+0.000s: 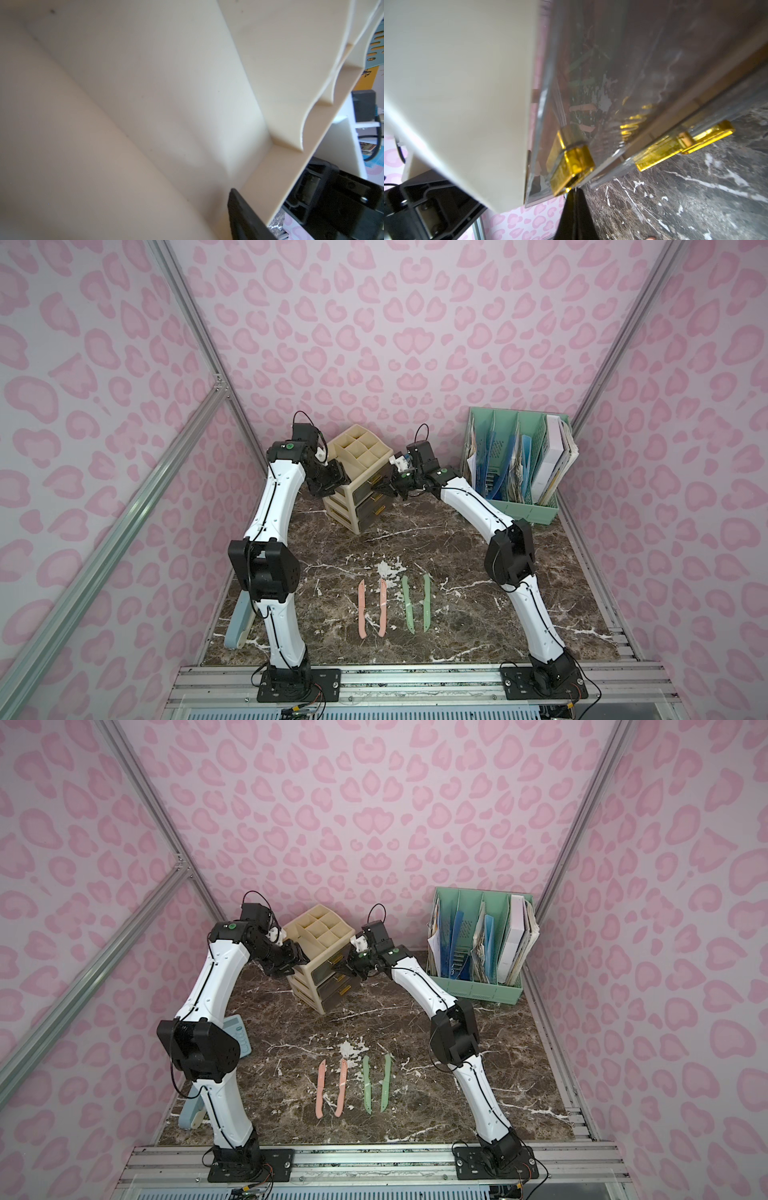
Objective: Place the fruit knives into the drawer by color
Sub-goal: Close the drawer in the storage box, then open the drawer in the storage box.
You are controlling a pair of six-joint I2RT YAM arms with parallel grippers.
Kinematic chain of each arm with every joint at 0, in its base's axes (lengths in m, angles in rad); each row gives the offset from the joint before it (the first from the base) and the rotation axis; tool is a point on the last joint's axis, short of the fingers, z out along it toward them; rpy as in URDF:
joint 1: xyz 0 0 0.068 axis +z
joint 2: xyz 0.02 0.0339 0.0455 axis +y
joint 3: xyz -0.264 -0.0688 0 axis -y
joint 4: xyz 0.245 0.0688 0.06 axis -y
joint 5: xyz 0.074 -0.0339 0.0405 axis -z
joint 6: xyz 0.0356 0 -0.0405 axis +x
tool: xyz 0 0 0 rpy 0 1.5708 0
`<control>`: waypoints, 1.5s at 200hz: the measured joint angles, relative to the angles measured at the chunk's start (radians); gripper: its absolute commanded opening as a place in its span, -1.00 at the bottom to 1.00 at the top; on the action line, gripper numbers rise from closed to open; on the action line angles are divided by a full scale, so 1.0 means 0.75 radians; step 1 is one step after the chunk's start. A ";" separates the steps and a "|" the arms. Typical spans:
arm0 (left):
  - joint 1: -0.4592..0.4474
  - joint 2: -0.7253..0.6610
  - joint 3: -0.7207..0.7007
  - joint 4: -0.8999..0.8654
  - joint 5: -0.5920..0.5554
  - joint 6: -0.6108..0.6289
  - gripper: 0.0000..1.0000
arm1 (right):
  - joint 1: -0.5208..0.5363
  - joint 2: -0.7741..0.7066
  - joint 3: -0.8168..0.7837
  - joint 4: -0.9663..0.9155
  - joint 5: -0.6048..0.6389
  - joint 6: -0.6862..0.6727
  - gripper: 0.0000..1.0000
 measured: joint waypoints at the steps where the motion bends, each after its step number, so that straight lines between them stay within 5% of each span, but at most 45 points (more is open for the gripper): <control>1: 0.001 0.000 0.000 0.000 0.000 0.000 0.26 | 0.000 -0.001 0.000 -0.001 0.001 -0.001 -0.96; 40: 0.007 0.000 -0.008 0.012 0.012 0.005 0.27 | -0.002 -0.076 -0.086 -0.013 0.011 -0.044 -0.64; 72: 0.014 -0.003 -0.016 0.023 0.031 0.004 0.26 | -0.014 -0.218 -0.364 0.083 0.024 -0.037 -0.32; 148: 0.018 -0.012 -0.039 0.047 0.051 0.003 0.26 | -0.045 -0.385 -0.845 0.540 0.021 0.143 -0.09; 221: 0.020 -0.012 -0.042 0.053 0.056 0.003 0.26 | -0.075 -0.365 -1.037 1.032 0.010 0.399 -0.15; 300: 0.022 -0.012 -0.042 0.055 0.062 0.003 0.26 | -0.072 -0.291 -1.052 1.248 -0.003 0.552 -0.18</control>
